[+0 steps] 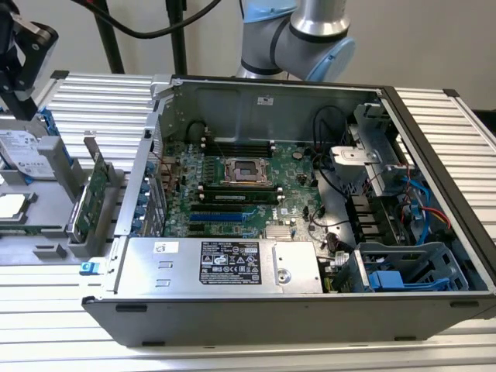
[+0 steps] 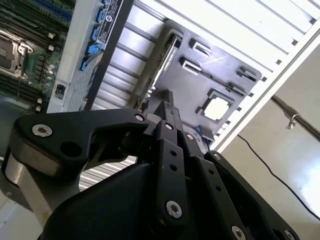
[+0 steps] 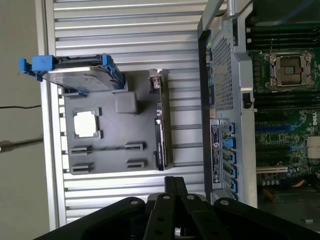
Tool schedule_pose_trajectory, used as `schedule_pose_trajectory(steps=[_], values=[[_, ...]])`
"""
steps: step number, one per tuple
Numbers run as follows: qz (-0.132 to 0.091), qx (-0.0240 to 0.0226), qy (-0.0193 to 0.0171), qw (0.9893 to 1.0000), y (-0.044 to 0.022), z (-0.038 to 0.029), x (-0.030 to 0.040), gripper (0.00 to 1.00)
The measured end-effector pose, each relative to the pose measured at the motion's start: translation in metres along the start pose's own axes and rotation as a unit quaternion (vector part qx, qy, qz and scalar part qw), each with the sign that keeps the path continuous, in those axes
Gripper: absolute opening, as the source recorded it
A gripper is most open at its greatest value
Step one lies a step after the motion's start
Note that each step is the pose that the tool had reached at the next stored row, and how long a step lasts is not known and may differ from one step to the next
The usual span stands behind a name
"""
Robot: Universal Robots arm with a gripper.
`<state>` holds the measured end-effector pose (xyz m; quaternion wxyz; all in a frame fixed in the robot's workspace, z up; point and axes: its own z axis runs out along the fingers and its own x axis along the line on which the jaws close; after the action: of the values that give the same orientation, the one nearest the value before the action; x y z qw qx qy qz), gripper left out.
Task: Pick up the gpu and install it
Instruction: 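Pick up the gpu and move the gpu toward the slot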
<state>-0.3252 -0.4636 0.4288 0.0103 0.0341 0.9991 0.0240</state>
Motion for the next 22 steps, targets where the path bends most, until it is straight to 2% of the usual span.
schedule_pose_trajectory(steps=[22], values=[[0.000, 0.0000, 0.0000, 1.0000, -0.0127, -0.0008, 0.0104, 0.00]])
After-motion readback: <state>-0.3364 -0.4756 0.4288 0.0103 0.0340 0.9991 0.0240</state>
